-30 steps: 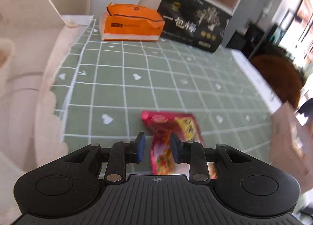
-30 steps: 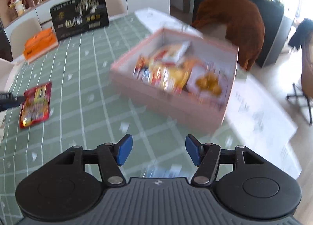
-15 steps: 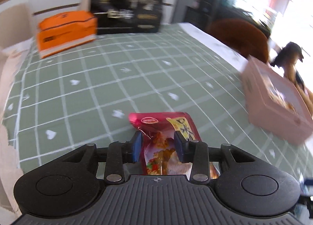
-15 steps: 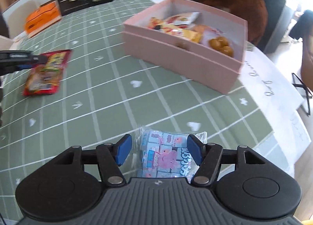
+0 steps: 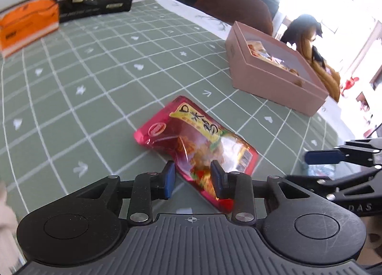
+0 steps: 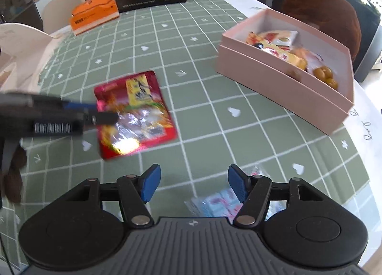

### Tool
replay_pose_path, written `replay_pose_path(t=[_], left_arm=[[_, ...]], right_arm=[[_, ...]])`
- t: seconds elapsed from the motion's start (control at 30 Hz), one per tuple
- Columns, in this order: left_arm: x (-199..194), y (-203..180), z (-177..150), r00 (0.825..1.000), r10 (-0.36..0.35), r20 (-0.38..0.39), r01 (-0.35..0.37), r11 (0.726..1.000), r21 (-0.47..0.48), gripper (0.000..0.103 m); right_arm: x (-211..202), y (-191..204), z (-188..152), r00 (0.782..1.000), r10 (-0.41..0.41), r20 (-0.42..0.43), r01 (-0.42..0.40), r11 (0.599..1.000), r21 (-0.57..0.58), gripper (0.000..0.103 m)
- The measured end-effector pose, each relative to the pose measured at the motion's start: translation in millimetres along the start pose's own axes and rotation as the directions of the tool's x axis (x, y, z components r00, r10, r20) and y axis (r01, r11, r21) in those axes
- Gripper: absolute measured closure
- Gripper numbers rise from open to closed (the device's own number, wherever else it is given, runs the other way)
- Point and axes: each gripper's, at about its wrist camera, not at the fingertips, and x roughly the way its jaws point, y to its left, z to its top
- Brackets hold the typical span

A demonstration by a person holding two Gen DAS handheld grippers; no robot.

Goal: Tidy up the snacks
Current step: 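Move the right gripper to the red chicken-snack bag on the table, then grasp and lift the red chicken-snack bag with the right gripper, then lower the red chicken-snack bag onto the table and open the right gripper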

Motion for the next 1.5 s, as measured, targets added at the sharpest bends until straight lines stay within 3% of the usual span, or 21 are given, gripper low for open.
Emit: replay_pose_path(t=[0.17,0.3,0.4,0.63,0.87,1.0,1.07,1.1,1.13,1.2,1.5], left_arm=[[-18,22,-6,0.997,0.059,0.044,-0.050,0.982,-0.182,0.069],[-30,37,-11,0.994,0.097,0.053,-0.079,0.961,-0.264,0.069],[-37,40,-14,0.993,0.103,0.052,-0.084,0.956,-0.281,0.069],[-38,42,-17,0.994,0.105,0.020,-0.096,0.957,-0.275,0.069],[-47,47,-17,0.989,0.142,0.047,-0.122,0.946,-0.300,0.069],[-52,49,-17,0.988,0.147,0.054,-0.123,0.941,-0.314,0.069],[-53,48,-18,0.988,0.146,0.051,-0.124,0.943,-0.310,0.069],[-53,47,-18,0.988,0.146,0.048,-0.124,0.943,-0.308,0.069],[-53,46,-19,0.988,0.145,0.045,-0.125,0.944,-0.307,0.069],[-51,44,-20,0.989,0.140,0.036,-0.123,0.944,-0.305,0.069],[-49,22,-21,0.993,0.117,0.012,-0.110,0.961,-0.252,0.069]], right_arm=[[6,8,19,0.996,0.084,0.005,-0.084,0.996,0.037,0.039],[25,19,38,0.993,0.115,-0.012,-0.114,0.993,0.027,0.037],[46,27,49,0.992,0.107,-0.065,-0.105,0.994,0.035,0.037],[61,38,59,0.990,0.121,-0.074,-0.116,0.991,0.066,0.013],[72,69,62,0.997,0.029,-0.072,-0.034,0.997,-0.073,0.006],[72,73,62,0.997,0.030,-0.069,-0.037,0.994,-0.102,0.006],[71,71,65,0.996,0.043,-0.080,-0.052,0.992,-0.114,0.011],[69,68,65,0.994,0.062,-0.086,-0.071,0.991,-0.113,0.019],[65,64,66,0.992,0.089,-0.088,-0.098,0.989,-0.110,0.033],[59,59,67,0.990,0.106,-0.093,-0.116,0.987,-0.110,0.046],[38,27,61,0.992,0.101,-0.078,-0.107,0.991,-0.082,0.072]])
